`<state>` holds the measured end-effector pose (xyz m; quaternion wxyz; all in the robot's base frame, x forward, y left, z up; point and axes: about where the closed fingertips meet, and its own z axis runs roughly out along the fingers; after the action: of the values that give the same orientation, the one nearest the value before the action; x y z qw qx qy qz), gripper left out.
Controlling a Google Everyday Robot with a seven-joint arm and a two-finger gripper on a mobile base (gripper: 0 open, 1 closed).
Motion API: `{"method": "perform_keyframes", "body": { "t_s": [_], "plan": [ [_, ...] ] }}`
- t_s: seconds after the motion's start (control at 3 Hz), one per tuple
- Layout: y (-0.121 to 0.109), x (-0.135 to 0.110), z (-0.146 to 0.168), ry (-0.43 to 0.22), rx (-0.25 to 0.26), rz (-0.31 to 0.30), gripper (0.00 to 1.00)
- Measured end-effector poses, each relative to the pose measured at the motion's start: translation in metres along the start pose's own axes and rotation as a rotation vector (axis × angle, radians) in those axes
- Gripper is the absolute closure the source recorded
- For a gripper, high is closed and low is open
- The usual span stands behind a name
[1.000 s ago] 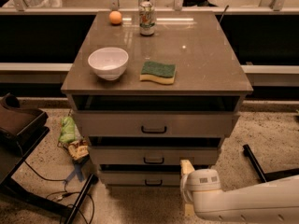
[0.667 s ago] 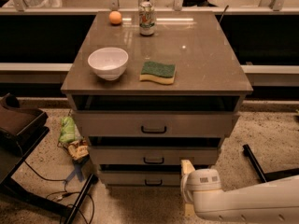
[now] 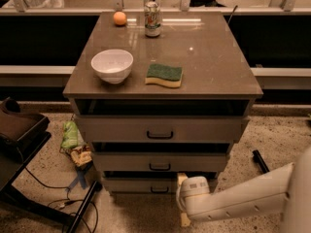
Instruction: Open bottom drawer
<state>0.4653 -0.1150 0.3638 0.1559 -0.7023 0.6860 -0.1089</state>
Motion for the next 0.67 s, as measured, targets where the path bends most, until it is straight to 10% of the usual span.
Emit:
{"method": "perform_keyframes", "body": {
  "t_s": [0.67],
  "plan": [
    [0.029,-0.027,0.134,-0.015,-0.126,-0.027,0.0]
  ]
}}
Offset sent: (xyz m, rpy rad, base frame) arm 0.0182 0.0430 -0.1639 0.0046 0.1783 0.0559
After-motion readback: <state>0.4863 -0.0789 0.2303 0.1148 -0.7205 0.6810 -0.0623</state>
